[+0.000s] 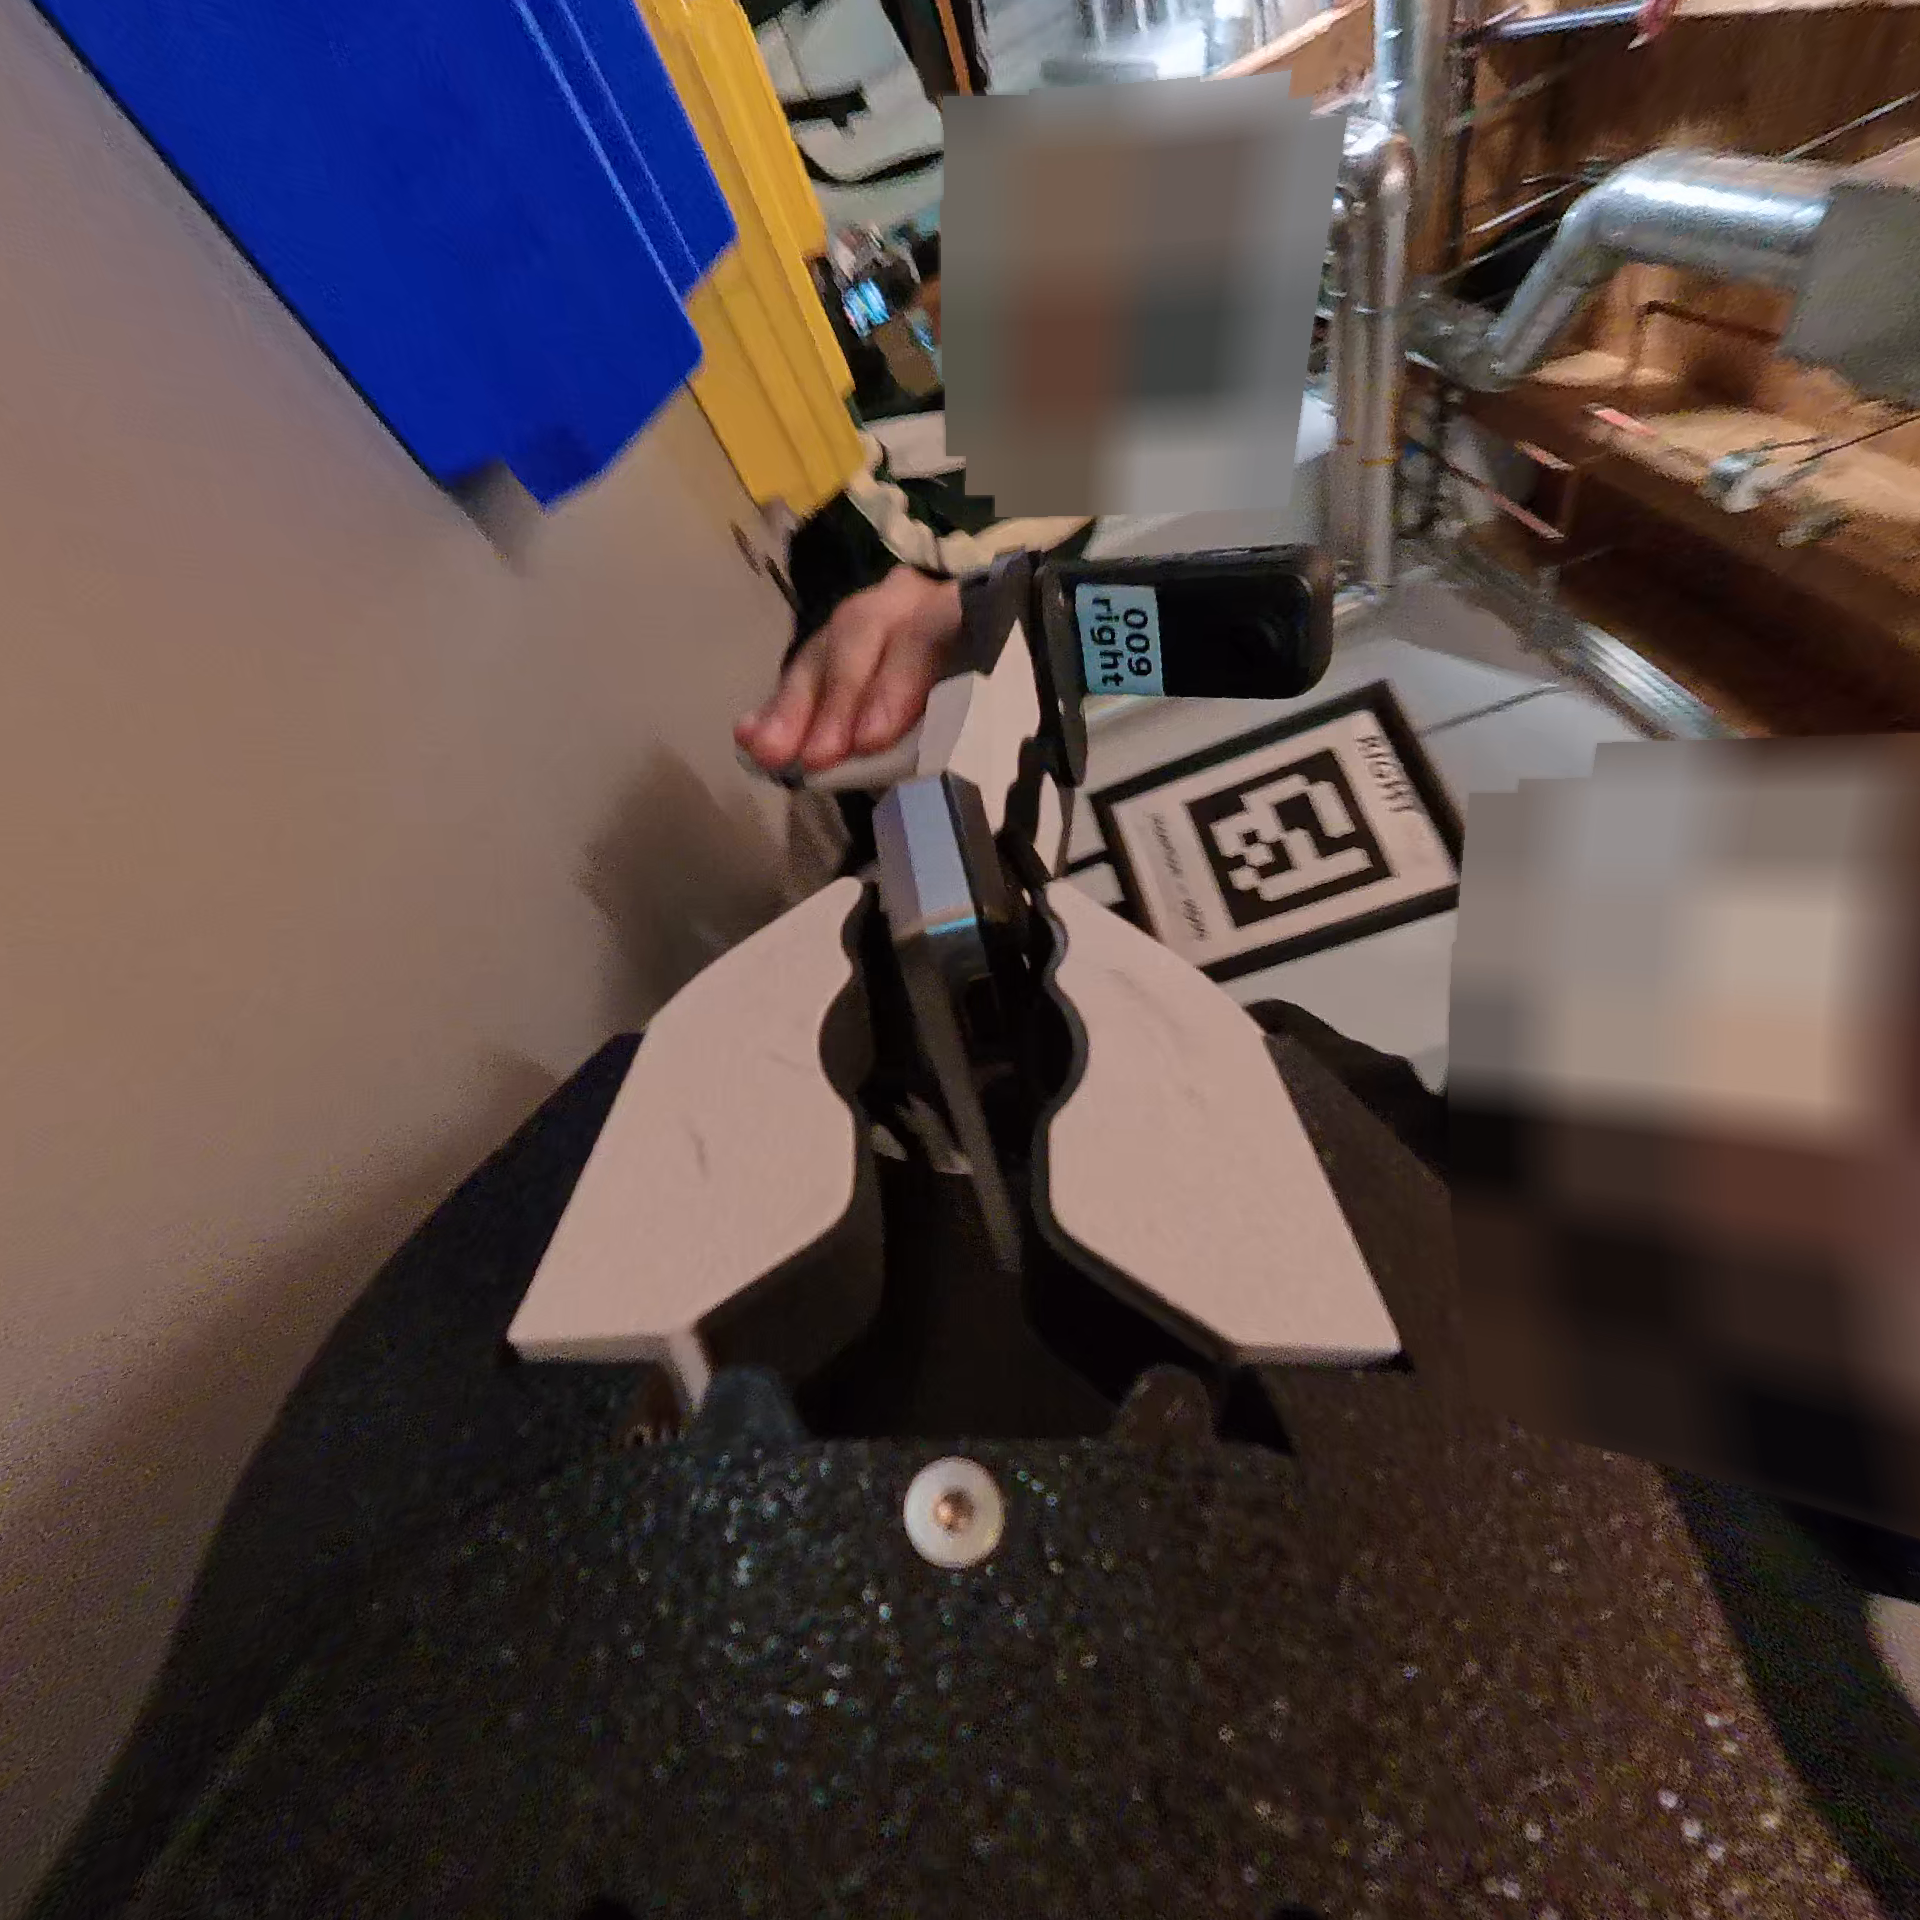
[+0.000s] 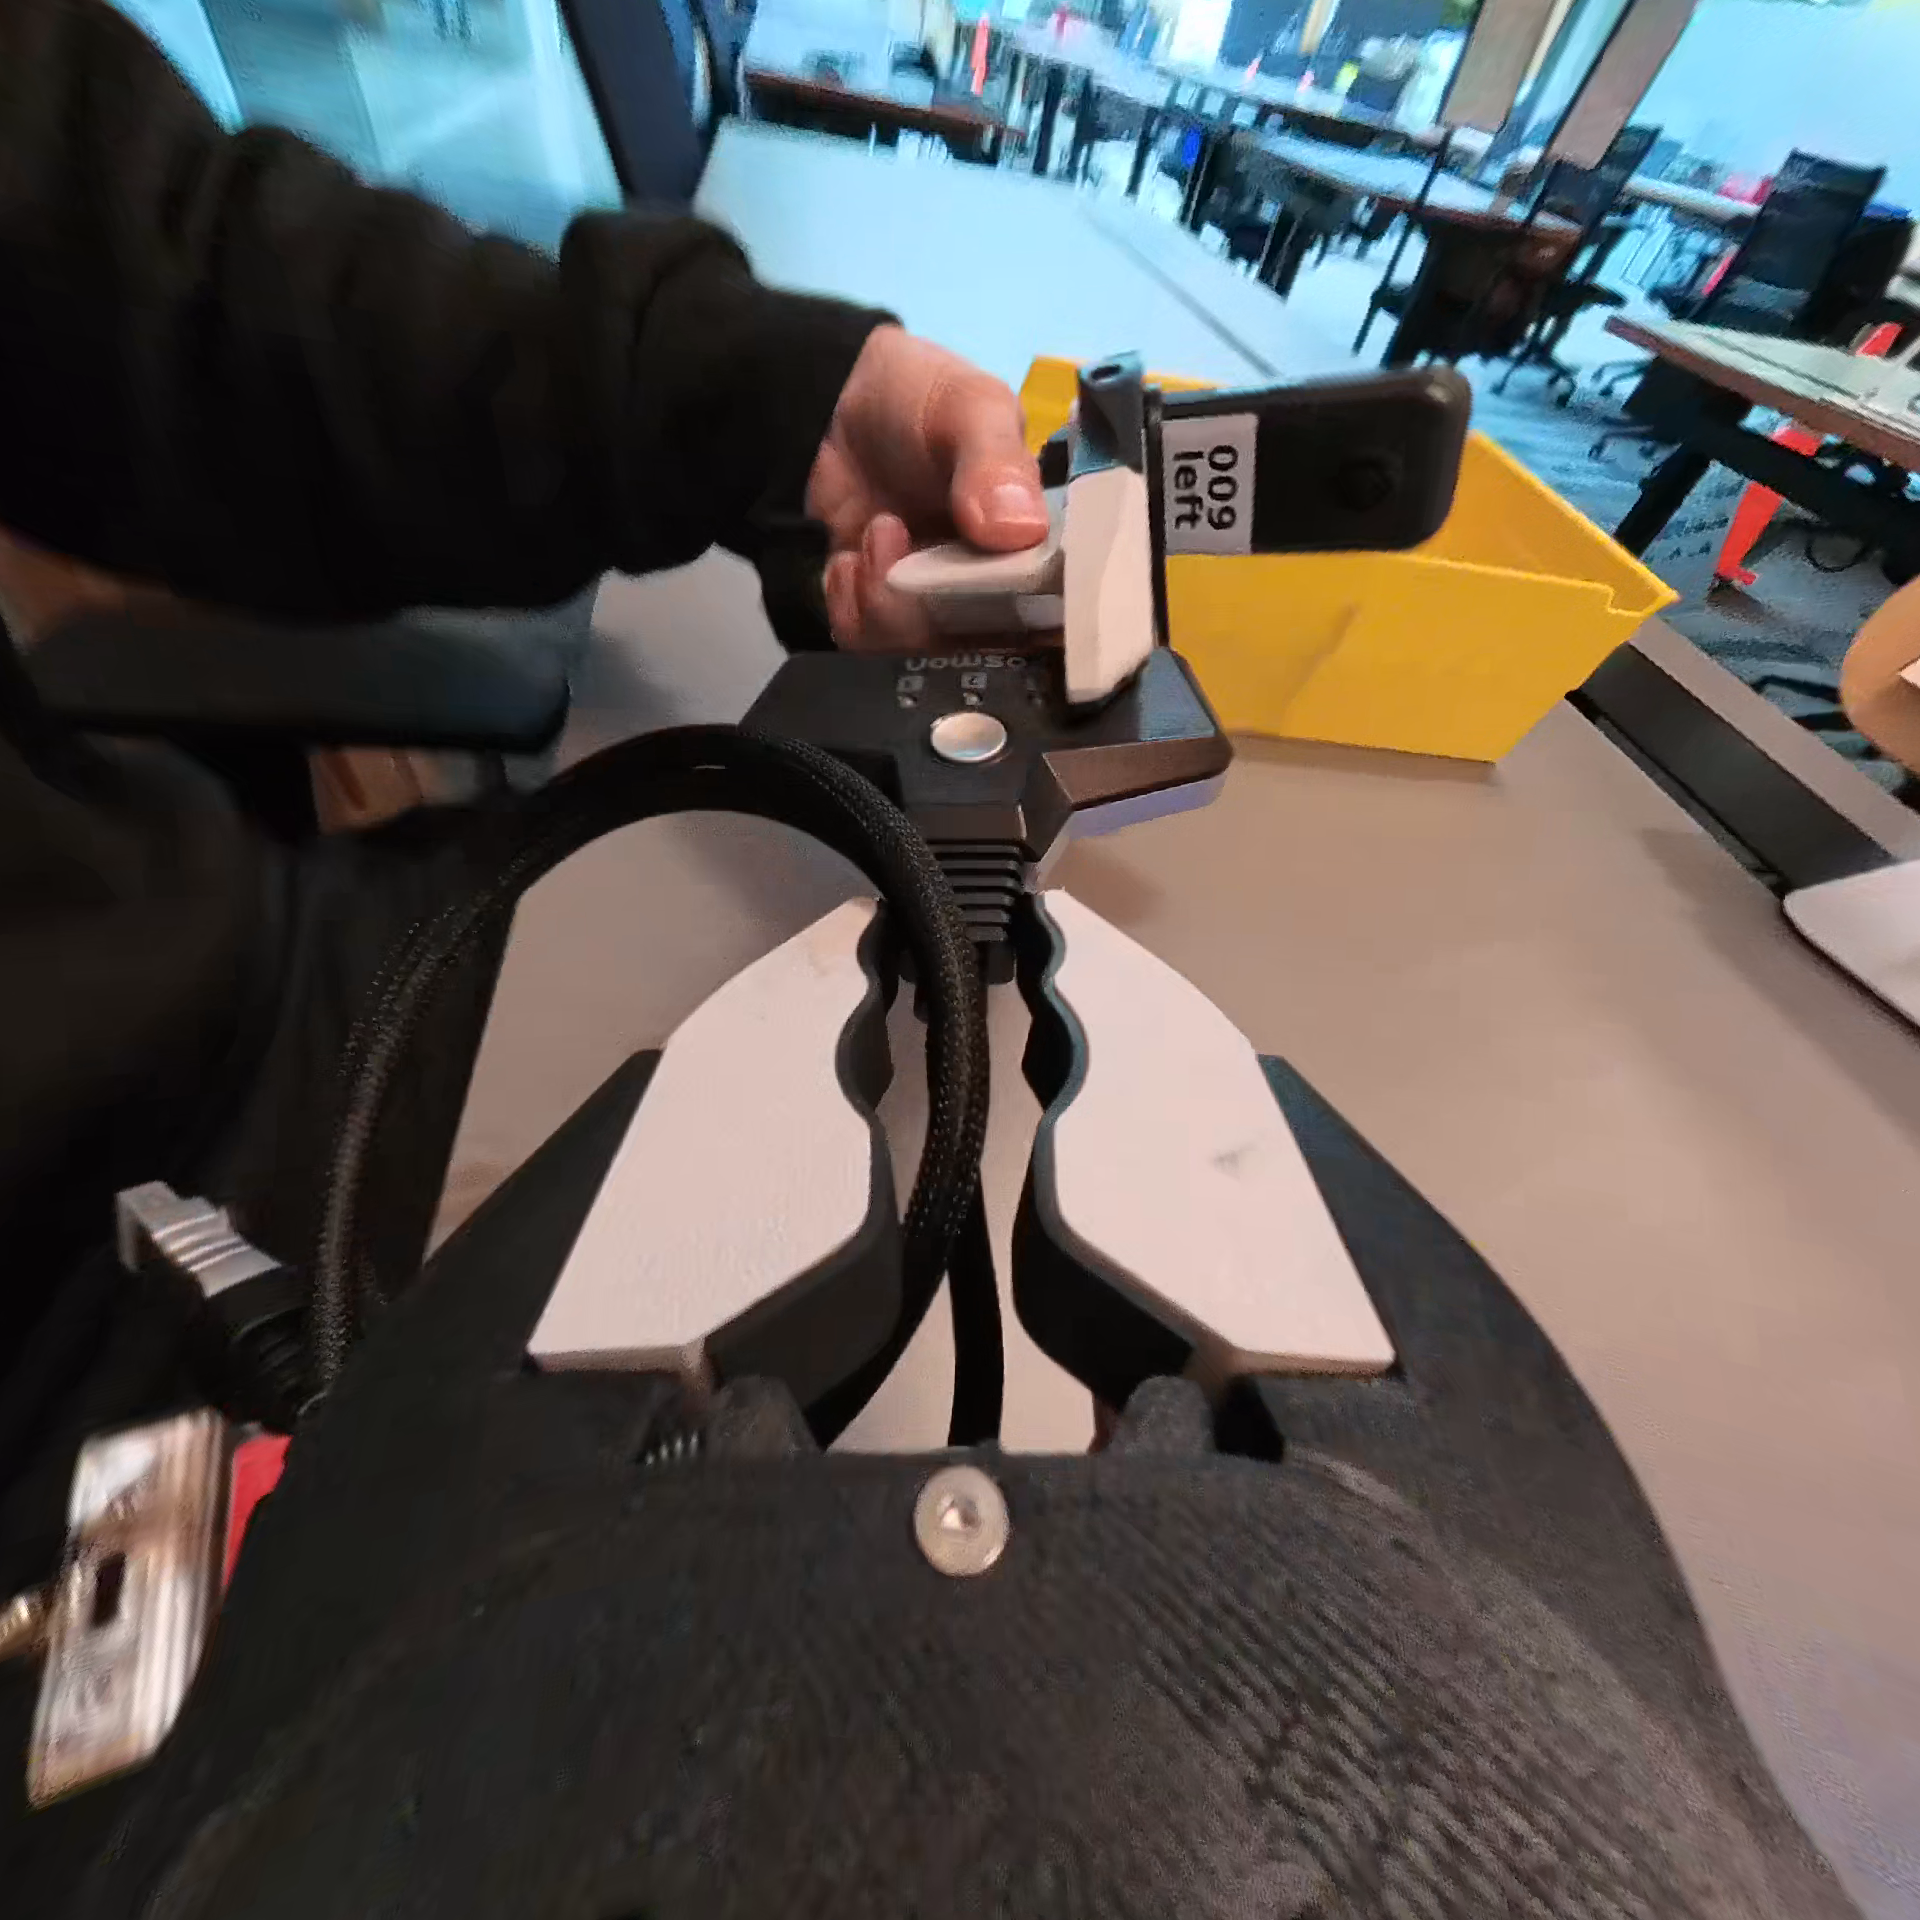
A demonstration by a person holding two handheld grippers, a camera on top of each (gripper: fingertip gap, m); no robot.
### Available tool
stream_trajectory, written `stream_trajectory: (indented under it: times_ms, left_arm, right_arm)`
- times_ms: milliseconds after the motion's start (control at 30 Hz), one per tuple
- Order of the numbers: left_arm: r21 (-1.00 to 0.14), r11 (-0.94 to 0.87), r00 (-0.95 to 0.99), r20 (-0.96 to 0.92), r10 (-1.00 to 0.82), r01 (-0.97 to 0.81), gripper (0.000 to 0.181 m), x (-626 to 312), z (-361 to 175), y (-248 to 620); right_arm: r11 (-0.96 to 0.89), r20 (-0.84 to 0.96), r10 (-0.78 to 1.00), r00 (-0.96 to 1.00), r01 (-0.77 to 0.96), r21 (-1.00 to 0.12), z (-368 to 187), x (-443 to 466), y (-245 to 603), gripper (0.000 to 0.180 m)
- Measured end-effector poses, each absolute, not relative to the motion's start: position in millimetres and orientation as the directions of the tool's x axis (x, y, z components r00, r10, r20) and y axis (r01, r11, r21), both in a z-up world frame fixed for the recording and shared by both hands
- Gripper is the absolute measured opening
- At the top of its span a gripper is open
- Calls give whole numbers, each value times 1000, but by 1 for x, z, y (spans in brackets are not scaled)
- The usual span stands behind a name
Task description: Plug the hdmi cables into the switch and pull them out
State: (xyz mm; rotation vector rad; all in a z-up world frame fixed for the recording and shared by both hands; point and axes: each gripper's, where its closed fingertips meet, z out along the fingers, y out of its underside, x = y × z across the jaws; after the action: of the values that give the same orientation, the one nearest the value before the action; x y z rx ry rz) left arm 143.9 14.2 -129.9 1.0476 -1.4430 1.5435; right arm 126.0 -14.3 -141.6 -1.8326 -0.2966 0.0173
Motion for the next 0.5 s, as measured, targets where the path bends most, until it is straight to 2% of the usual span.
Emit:
stream_trajectory:
  times_ms: [67,133,233,300,333,400,500]
  left_arm:
    - [-487,-101,-476,871,-120,-867,29,154,-122,26]
    - [-664,-119,-613,734,-292,-738,33,166,-111,45]
    - [-912,6,-806,359,-471,-410,37,162,-86,66]
    - [-971,199,-854,6,-521,-129,47,149,-79,69]
    - [-951,310,-839,-177,-515,11,50,142,-80,68]
    - [-816,529,-737,-503,-452,232,54,133,-87,63]
    - [-540,761,-582,-767,-269,360,61,129,-111,52]
  right_arm:
    - [-182,83,200,976,120,-976,-137,128,-11,22]
    - [-136,42,184,982,67,-988,-131,135,-13,22]
    - [-127,-17,189,982,7,-992,-132,141,-19,22]
    - [-150,-66,215,974,-34,-988,-137,139,-20,22]
    - [-148,-85,231,969,-51,-988,-139,137,-20,22]
    - [-146,-153,255,955,-118,-982,-142,136,-19,22]
    - [-162,-230,284,931,-189,-968,-147,133,-14,22]
